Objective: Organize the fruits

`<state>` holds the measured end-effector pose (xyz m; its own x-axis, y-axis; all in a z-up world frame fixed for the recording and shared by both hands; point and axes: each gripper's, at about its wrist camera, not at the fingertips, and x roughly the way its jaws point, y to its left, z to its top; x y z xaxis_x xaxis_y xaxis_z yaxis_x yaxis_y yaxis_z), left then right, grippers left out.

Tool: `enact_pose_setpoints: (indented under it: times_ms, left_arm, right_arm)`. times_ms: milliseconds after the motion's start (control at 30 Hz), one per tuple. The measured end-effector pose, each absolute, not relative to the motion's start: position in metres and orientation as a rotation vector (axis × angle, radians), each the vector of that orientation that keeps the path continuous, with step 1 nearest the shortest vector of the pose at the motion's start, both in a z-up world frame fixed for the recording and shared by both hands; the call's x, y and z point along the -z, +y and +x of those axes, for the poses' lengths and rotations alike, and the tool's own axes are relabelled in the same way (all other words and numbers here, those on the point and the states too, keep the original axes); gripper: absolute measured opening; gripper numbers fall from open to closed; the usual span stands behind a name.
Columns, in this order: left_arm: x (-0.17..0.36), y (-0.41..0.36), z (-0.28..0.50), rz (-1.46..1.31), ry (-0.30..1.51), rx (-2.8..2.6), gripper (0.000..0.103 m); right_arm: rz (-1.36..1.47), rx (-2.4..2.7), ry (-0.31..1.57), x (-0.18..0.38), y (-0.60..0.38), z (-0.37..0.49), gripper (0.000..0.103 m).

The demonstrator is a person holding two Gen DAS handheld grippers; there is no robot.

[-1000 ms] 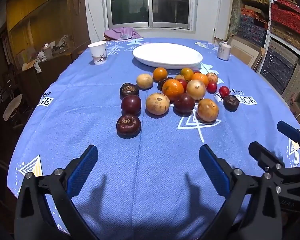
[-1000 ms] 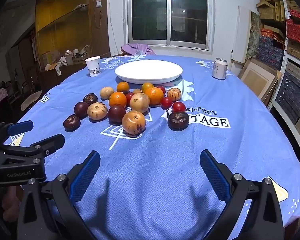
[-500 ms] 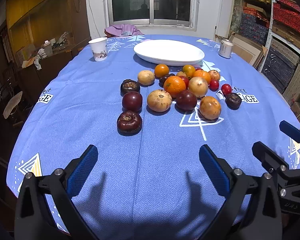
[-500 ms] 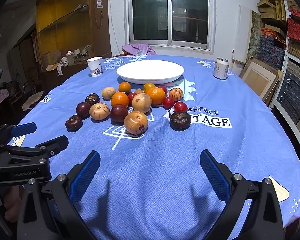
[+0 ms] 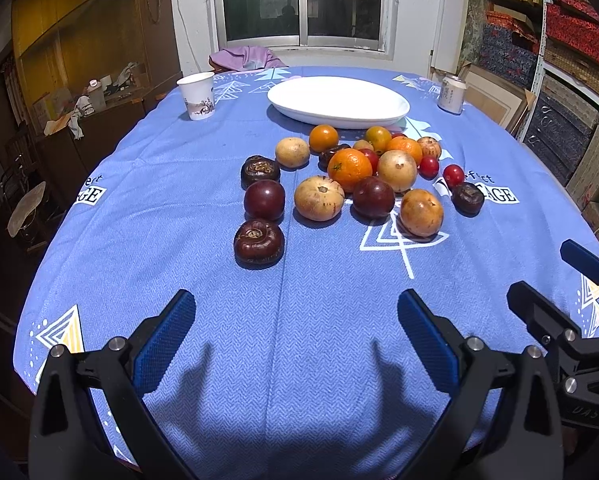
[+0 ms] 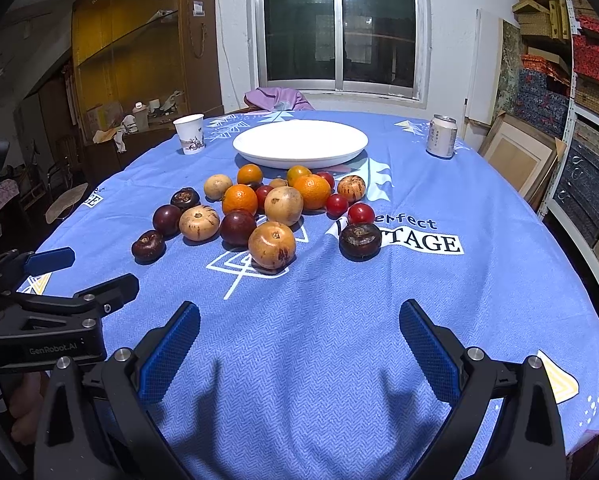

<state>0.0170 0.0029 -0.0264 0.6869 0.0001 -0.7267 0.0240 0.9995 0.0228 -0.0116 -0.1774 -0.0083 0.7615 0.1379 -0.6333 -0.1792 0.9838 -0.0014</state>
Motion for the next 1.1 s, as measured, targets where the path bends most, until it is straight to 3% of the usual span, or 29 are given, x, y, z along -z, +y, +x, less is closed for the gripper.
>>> enact_pose_setpoints:
  times_ms: [1100]
  left_arm:
    - [0.040,0.008,0.028,-0.009,0.878,0.002,0.099]
  right_arm:
    - [-0.049,-0.164,0.725,0.018,-0.181,-0.004,0.100]
